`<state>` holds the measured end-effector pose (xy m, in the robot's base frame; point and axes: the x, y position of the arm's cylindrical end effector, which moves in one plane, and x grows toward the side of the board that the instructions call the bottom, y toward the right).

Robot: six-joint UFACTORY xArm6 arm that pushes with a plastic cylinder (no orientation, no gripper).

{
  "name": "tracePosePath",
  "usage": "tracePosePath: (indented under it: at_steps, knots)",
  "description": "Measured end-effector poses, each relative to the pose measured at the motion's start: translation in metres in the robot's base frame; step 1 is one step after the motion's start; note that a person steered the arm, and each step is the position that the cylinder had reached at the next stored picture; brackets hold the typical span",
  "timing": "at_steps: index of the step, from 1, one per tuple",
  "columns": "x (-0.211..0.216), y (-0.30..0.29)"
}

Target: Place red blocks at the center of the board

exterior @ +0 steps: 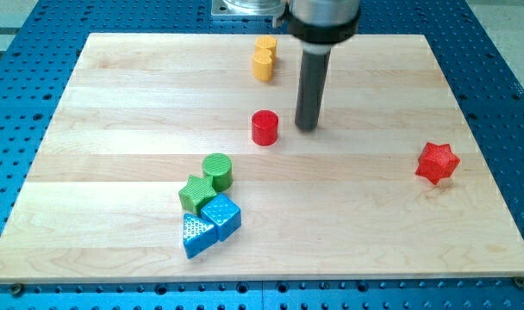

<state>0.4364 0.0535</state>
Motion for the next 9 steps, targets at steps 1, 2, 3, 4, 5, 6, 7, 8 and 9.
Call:
tracePosePath:
  at_steps: [1, 2, 3, 4, 5, 6, 7, 8, 9]
  knots:
    - [0.018, -0.034]
    - [-0.027, -0.034]
    - [-0.036, 0.010]
    - [-0.053, 0.064]
    - [-0.049, 0.141]
    - [-0.023, 0.220]
    - [0.038, 0.254]
    - [0.083, 0.241]
    - [0.053, 0.193]
